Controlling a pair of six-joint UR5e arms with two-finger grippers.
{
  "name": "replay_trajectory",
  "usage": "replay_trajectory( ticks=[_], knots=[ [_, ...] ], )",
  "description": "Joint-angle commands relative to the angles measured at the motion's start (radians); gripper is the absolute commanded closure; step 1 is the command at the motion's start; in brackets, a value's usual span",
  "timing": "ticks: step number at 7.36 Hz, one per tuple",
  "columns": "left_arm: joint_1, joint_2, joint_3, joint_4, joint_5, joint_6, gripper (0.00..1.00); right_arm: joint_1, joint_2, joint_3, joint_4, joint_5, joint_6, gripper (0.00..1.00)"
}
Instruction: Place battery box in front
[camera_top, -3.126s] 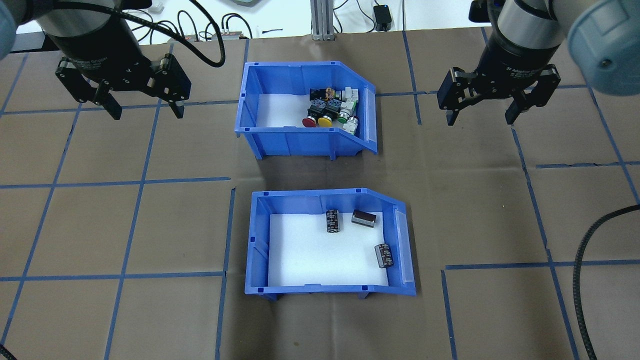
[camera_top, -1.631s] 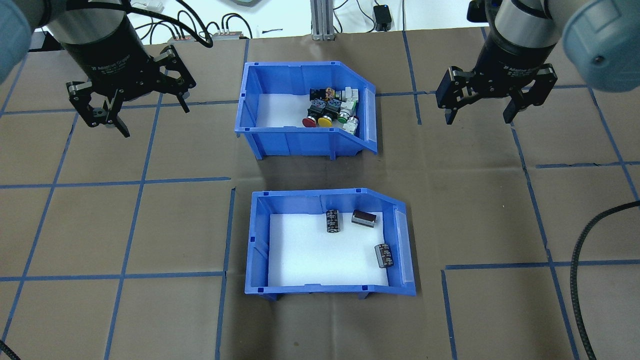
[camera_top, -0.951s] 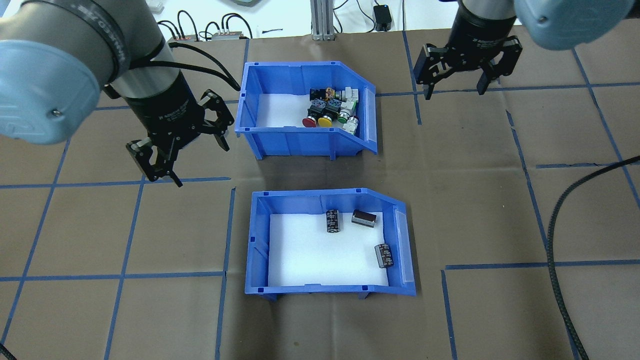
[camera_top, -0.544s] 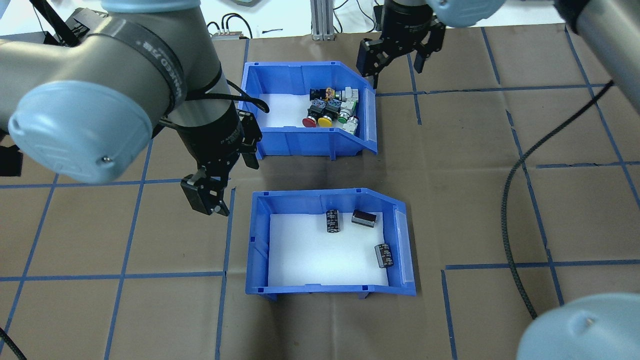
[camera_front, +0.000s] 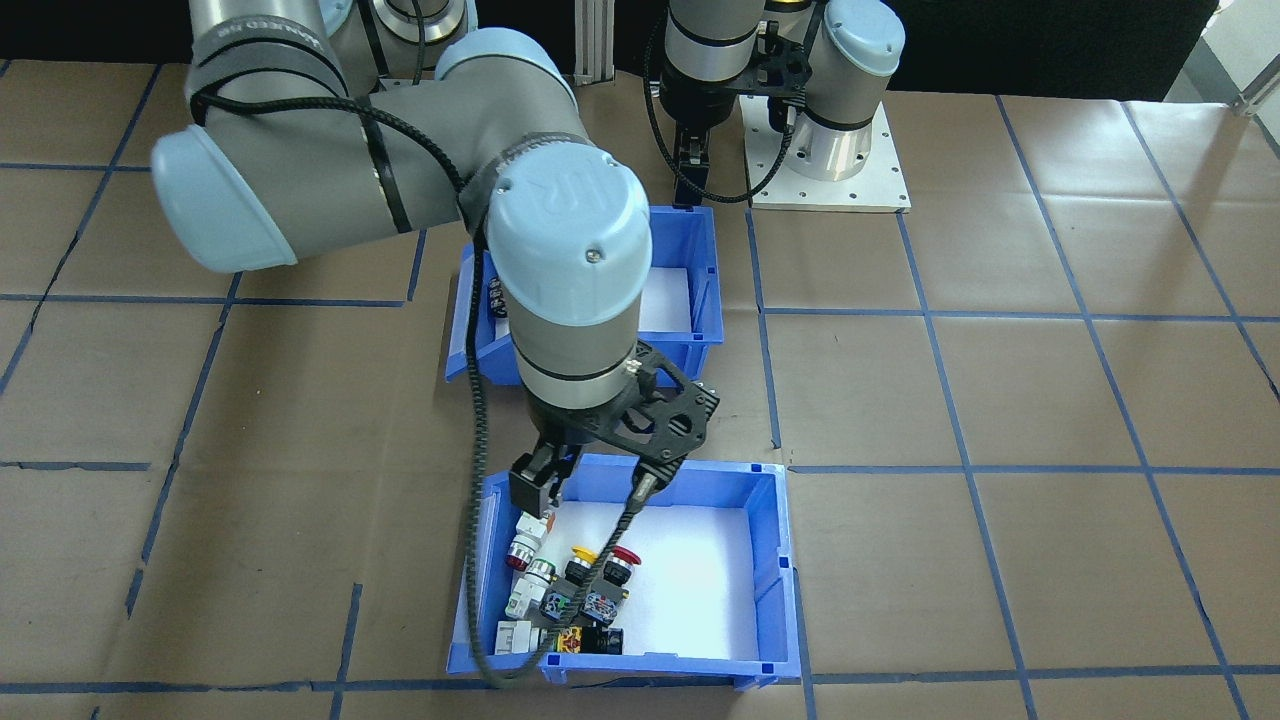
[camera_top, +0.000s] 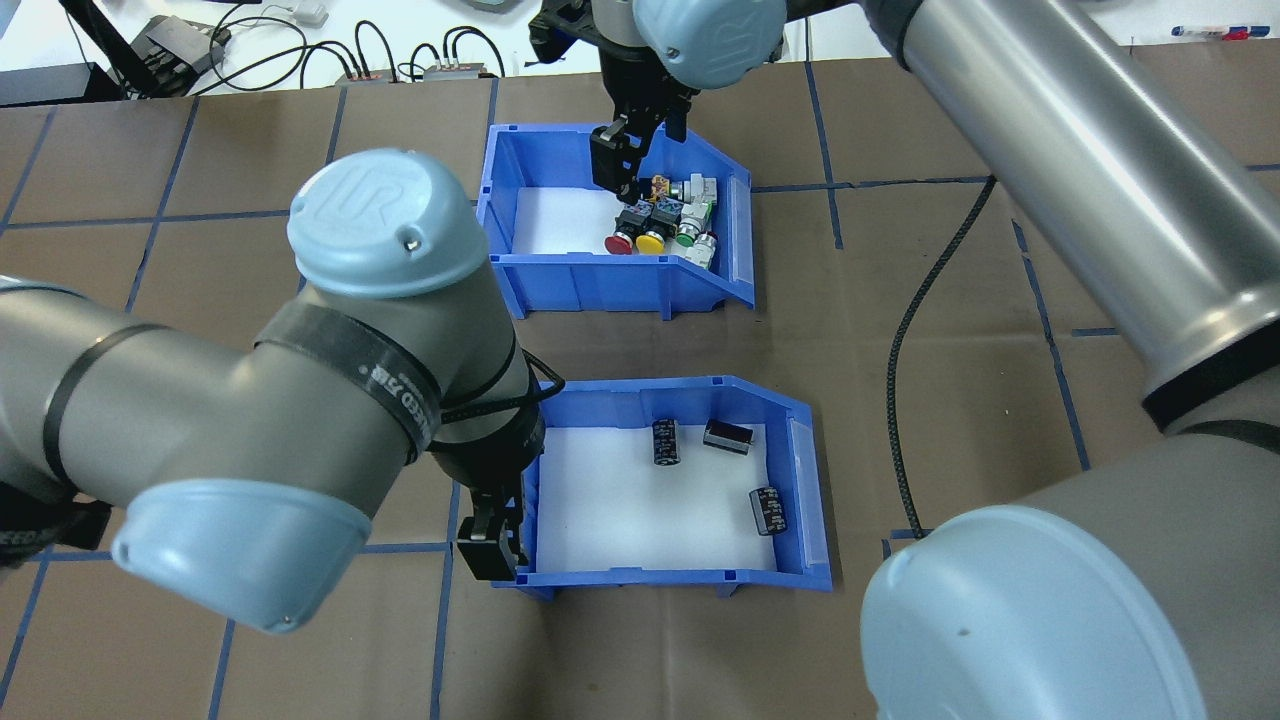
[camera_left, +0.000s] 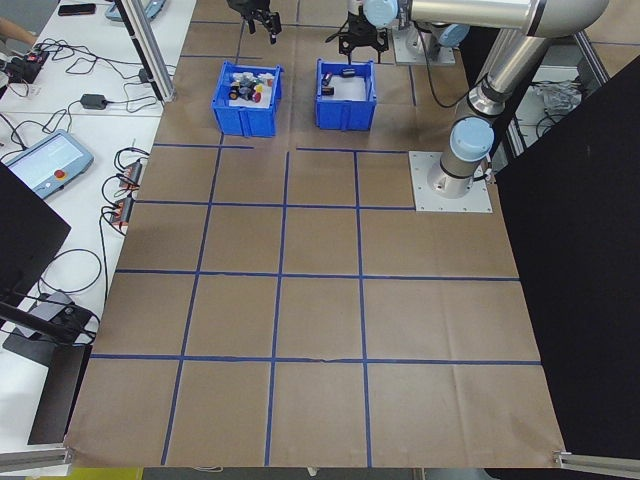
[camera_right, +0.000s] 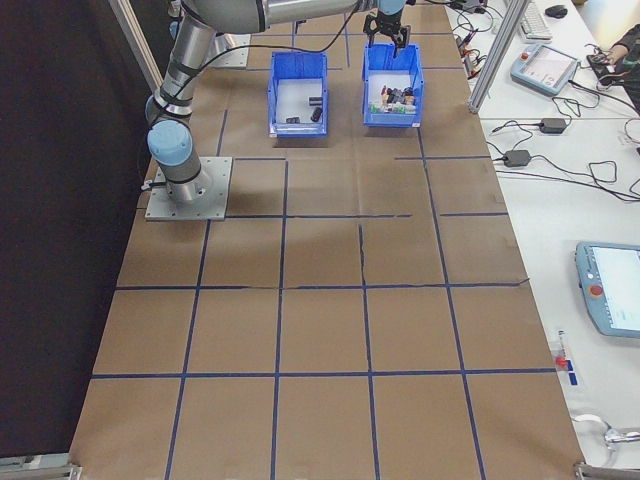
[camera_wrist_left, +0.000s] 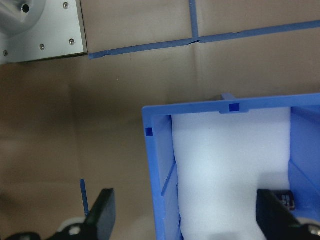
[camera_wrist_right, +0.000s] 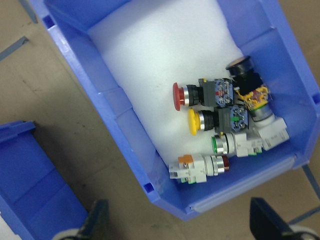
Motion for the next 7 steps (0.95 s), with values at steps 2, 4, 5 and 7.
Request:
replay_trajectory(
  ticks=[2, 4, 5, 7],
  knots=[
    [-0.1, -0.01, -0.131, 0.192, -0.072, -0.173, 0.0, 0.108, 0.082, 0.01, -0.041, -0.016, -0.245, 0.0],
    [-0.128, -0.009, -0.22, 0.27, -0.073, -0.178, 0.0, 0.122, 0.122, 0.029, -0.044, -0.028, -0.279, 0.0],
    [-0.13, -0.01, -0.259, 0.348, -0.087, -0.193, 0.0, 0.122, 0.121, 0.059, -0.061, -0.052, -0.313, 0.0],
    [-0.134, -0.012, -0.284, 0.384, -0.09, -0.211, 0.0, 0.122, 0.121, 0.15, -0.261, -0.054, -0.306, 0.0]
  ],
)
